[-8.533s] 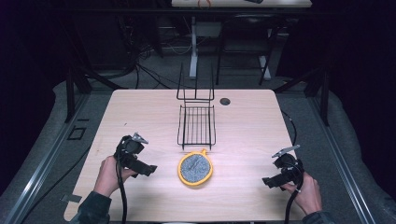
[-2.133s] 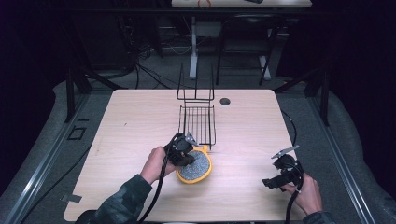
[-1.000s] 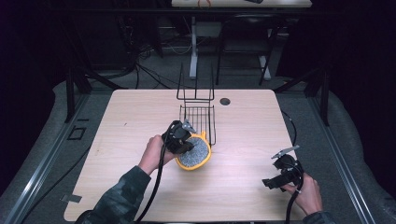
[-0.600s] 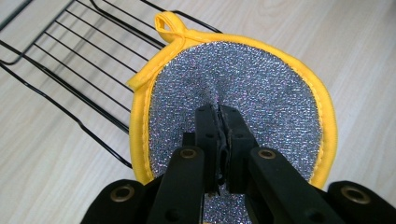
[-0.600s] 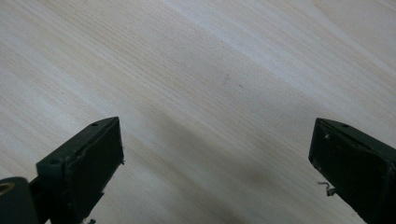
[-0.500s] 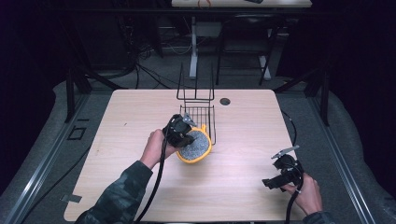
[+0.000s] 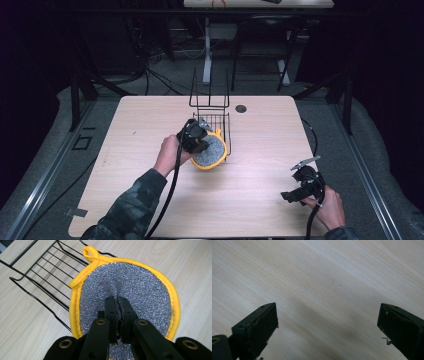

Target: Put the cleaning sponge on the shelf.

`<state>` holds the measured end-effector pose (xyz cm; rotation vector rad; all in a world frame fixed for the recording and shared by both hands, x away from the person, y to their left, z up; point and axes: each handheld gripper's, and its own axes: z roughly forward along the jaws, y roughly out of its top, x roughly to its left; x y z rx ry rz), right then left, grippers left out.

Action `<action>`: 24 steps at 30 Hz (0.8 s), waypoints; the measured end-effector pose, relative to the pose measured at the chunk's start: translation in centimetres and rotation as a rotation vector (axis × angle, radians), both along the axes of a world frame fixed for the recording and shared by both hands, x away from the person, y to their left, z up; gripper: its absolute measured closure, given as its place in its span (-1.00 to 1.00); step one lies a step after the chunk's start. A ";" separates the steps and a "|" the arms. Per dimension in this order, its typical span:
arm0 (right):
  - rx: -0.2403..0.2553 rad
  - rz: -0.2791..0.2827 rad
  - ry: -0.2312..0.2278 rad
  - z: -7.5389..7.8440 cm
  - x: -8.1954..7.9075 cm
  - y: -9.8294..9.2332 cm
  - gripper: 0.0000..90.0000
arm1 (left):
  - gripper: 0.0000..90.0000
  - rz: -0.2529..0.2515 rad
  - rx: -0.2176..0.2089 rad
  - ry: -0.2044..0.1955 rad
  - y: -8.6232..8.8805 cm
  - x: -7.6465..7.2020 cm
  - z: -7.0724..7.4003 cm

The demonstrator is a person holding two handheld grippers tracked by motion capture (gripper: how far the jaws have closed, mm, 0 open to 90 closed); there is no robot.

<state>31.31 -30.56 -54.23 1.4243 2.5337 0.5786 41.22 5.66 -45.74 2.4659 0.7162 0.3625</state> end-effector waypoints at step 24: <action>-0.005 0.004 0.004 -0.1 0.0 0.0 -0.94 | 0.94 0.046 0.006 -0.040 -1.0 2.1 -0.7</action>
